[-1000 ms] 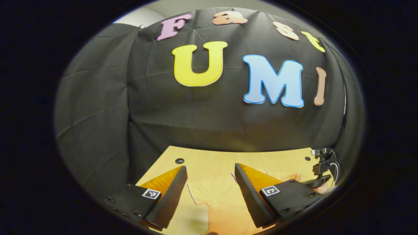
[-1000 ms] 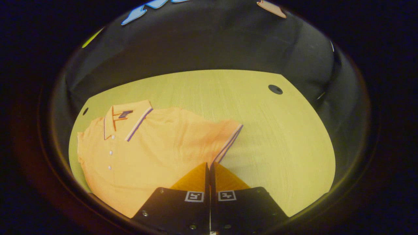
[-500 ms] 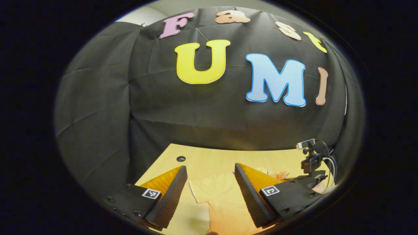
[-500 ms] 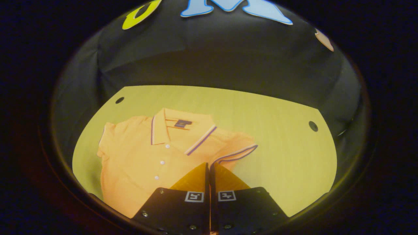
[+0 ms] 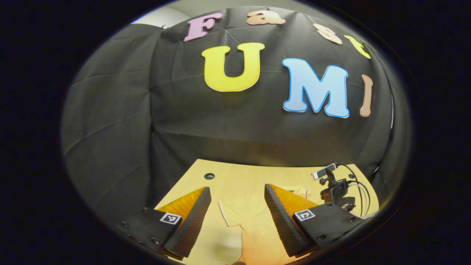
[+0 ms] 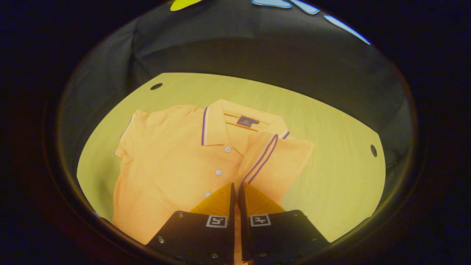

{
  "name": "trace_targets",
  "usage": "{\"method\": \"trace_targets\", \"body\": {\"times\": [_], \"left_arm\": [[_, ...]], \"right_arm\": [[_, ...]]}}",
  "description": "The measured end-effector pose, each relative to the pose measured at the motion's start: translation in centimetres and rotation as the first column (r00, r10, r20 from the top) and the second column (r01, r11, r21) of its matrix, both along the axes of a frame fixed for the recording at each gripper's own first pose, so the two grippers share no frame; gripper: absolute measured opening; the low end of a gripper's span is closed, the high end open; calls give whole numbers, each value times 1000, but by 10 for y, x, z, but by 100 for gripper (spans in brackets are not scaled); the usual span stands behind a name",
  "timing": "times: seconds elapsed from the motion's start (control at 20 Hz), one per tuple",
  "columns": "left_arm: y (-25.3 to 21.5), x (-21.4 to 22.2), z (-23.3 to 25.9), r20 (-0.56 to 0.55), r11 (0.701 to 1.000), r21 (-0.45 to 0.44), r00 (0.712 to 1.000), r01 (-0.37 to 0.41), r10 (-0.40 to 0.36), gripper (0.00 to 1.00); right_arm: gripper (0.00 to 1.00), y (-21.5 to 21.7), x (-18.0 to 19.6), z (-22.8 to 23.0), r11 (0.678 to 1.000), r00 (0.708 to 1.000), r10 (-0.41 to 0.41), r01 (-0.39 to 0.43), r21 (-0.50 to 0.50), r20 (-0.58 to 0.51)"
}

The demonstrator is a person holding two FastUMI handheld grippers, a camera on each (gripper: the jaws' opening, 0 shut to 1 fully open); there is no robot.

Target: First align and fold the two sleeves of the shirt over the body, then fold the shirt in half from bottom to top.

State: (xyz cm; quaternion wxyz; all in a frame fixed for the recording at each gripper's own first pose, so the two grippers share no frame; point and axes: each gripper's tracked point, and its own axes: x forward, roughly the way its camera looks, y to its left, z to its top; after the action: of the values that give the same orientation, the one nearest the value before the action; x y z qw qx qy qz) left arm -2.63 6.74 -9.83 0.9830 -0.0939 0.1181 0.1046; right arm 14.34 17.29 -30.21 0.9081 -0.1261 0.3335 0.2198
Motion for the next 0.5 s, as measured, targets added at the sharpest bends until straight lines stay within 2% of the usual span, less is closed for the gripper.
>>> {"method": "trace_targets", "body": {"times": [0.15, 0.2, 0.4, 0.5], "left_arm": [[0, 4, -2, -5, 1000, -5, 1000, 0, 0, 100], [0, 5, -5, -6, 1000, -5, 1000, 2, -2, 100], [2, 15, -20, -28, 1000, 0, 1000, 10, -10, 100], [2, 24, -33, -49, 1000, -3, 999, 20, -20, 96]], "right_arm": [[24, -6, 1, 6, 1000, 1000, -22, 22, 9, 4], [36, -8, 1, 11, 999, 999, -32, 32, 16, 13], [36, -17, -3, 42, 996, 995, -66, 62, 64, 71], [36, -19, -10, 68, 991, 990, -80, 67, 114, 114]]}}
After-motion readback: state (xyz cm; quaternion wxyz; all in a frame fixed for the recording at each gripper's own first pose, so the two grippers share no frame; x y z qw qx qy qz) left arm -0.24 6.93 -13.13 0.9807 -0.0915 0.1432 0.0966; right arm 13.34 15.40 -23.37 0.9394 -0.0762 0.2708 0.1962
